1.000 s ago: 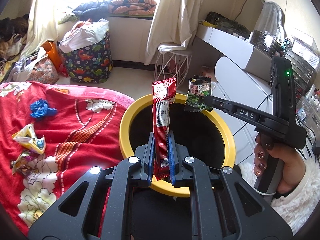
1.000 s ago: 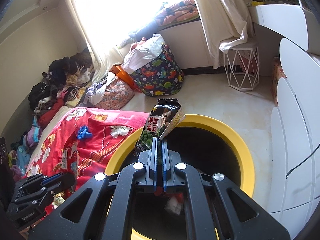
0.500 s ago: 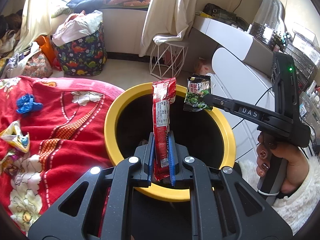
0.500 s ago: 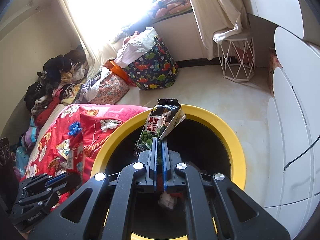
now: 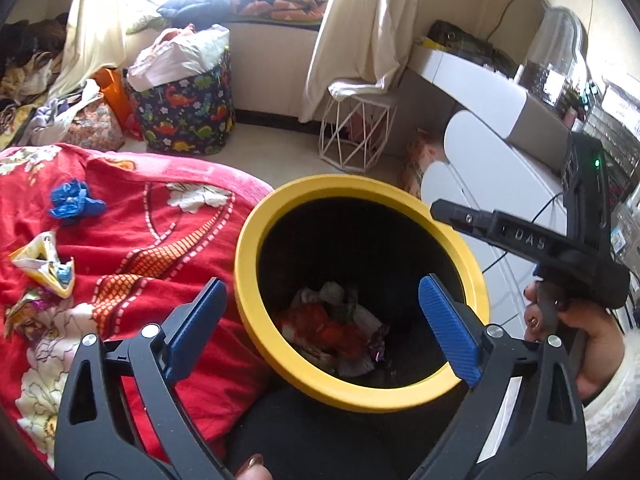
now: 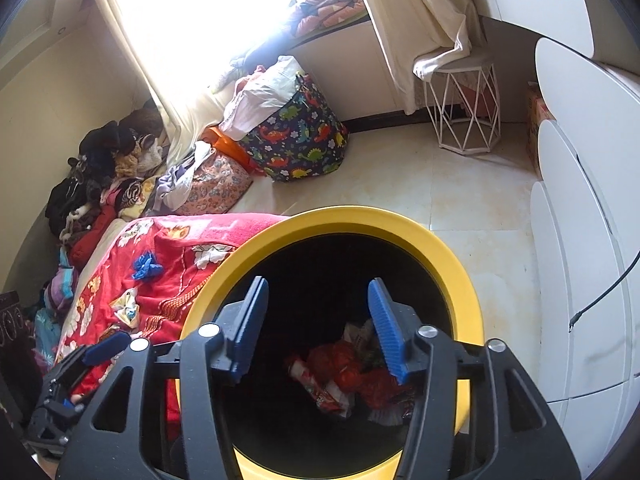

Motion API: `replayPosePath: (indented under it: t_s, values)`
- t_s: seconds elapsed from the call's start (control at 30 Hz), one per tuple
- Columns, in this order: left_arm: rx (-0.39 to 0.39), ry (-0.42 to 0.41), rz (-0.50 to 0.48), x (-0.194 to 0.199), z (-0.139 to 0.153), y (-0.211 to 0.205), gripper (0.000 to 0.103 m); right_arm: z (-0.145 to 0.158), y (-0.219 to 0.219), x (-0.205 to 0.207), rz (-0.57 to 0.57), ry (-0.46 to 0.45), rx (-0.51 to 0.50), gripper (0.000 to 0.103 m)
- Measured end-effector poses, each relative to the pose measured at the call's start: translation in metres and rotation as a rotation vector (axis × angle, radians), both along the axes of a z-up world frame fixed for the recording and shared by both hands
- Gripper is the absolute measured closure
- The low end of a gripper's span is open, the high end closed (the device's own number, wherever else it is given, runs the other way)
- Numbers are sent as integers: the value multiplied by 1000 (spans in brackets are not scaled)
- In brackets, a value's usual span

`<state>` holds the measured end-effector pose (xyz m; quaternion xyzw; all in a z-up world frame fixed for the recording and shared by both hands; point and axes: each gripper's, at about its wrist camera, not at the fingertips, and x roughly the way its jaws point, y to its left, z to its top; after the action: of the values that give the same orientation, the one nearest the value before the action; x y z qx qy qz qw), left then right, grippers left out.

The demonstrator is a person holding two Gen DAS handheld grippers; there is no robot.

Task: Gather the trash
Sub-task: 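Move both open tools back toward the wrappers on the bedspread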

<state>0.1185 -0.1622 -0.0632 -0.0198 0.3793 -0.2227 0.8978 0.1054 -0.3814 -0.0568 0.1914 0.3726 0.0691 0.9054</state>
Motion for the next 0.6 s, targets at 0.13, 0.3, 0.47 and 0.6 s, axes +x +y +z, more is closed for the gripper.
replayPosePath:
  t_s: [0.13,0.3,0.47,0.6]
  values:
    - [-1,-37,28,-4,9,6,14,7,7,-3,15,-28,-15,44]
    - [-2,-81,64,-6,20,19,14,18,16,-7,43,-75,-19,37]
    - [4,-125,106,-7,33,34,14,28,29,-10,78,-119,-37,34]
    - [0,-146,143,-6,41,49,14,34,39,-11,100,-136,-45,32]
